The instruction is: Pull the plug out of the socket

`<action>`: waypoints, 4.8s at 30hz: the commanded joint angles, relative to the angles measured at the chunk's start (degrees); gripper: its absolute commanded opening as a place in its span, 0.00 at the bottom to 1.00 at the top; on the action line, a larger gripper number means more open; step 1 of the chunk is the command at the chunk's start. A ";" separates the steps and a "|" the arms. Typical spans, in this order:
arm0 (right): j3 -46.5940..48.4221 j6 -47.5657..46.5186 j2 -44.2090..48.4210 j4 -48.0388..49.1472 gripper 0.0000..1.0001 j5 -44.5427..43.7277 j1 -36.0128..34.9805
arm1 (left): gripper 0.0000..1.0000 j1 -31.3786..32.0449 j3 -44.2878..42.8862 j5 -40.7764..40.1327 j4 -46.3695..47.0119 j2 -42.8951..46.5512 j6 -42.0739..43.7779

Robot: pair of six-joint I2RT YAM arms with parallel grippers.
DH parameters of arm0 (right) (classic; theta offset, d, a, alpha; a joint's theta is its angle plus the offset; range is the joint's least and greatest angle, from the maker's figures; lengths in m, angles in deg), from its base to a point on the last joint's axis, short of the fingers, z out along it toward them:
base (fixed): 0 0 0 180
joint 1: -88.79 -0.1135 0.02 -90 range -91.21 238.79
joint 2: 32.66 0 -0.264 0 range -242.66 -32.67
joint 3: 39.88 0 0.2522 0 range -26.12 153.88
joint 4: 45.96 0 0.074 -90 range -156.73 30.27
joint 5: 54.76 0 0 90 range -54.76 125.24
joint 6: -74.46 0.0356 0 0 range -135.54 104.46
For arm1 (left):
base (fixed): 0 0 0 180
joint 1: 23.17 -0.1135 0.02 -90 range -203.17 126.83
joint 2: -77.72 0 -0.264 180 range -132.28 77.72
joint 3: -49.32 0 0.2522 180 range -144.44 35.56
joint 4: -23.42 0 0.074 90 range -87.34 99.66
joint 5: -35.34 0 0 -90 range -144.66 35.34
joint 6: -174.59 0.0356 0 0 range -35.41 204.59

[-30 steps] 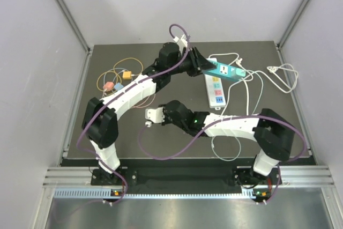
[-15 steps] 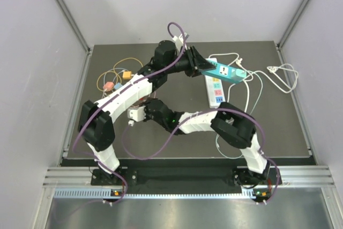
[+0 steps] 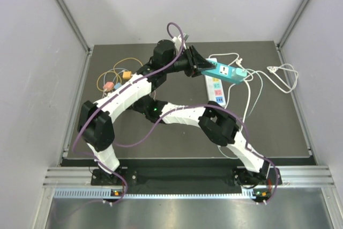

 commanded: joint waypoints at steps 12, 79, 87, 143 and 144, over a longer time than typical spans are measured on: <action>16.44 4.61 -14.01 -3.99 0.52 -5.20 -0.62 | 0.00 -0.89 -1.29 1.64 8.09 2.84 -2.91; -26.00 -9.28 71.51 -69.22 0.95 47.08 53.00 | 0.00 -4.50 3.63 4.18 -8.26 2.93 17.30; -31.46 -10.25 67.56 -59.54 0.90 44.11 51.33 | 0.00 -4.41 5.65 7.79 -5.27 3.28 13.35; -31.20 15.15 82.50 -55.75 0.00 45.25 59.32 | 0.00 2.27 -13.67 16.75 7.62 -28.94 6.68; -31.46 15.24 83.11 -55.75 0.00 45.16 60.02 | 0.00 2.79 -16.73 16.84 9.31 -30.63 5.28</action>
